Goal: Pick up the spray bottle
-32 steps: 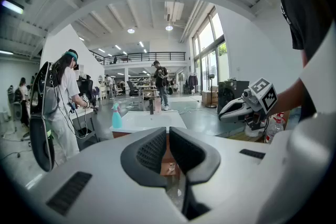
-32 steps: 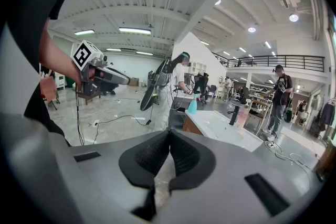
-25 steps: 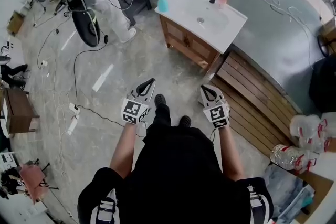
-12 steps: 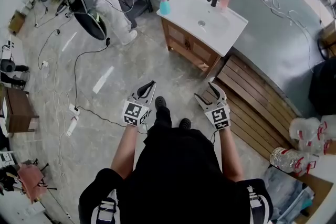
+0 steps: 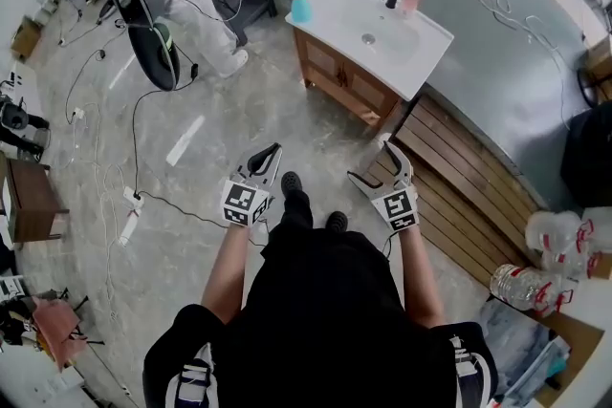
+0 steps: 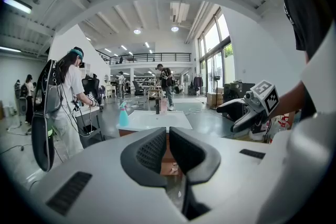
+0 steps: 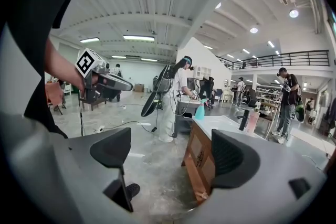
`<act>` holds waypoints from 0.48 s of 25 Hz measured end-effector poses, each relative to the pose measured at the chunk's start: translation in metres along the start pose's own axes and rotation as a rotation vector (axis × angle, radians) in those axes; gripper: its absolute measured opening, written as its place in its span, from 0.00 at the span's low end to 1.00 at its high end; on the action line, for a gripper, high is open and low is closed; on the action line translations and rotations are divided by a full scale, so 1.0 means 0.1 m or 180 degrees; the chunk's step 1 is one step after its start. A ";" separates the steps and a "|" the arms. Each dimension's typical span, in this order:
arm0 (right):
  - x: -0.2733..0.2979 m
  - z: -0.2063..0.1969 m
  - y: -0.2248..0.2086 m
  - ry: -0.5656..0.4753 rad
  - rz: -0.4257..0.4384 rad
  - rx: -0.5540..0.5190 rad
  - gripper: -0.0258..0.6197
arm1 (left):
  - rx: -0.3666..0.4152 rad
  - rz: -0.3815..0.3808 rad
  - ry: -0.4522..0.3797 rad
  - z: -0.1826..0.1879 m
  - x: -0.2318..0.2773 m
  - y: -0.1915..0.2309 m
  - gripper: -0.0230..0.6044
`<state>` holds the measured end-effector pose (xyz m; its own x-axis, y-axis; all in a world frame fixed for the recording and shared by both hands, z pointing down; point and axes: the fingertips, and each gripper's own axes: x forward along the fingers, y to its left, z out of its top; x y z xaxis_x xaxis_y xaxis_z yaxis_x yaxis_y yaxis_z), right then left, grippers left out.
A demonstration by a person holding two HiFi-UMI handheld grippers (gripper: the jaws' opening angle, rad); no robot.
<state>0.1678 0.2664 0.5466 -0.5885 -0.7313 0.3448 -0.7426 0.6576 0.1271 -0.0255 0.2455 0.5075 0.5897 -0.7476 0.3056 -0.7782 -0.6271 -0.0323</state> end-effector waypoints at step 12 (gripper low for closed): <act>0.52 0.15 -0.04 0.0114 0.0084 -0.0010 0.87 | -0.0047 -0.0004 -0.0027 0.05 0.18 0.51 0.09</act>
<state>0.1353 0.2227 0.5502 -0.5960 -0.7068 0.3810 -0.7260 0.6771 0.1204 -0.0539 0.1988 0.5062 0.5925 -0.7486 0.2976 -0.7805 -0.6249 -0.0179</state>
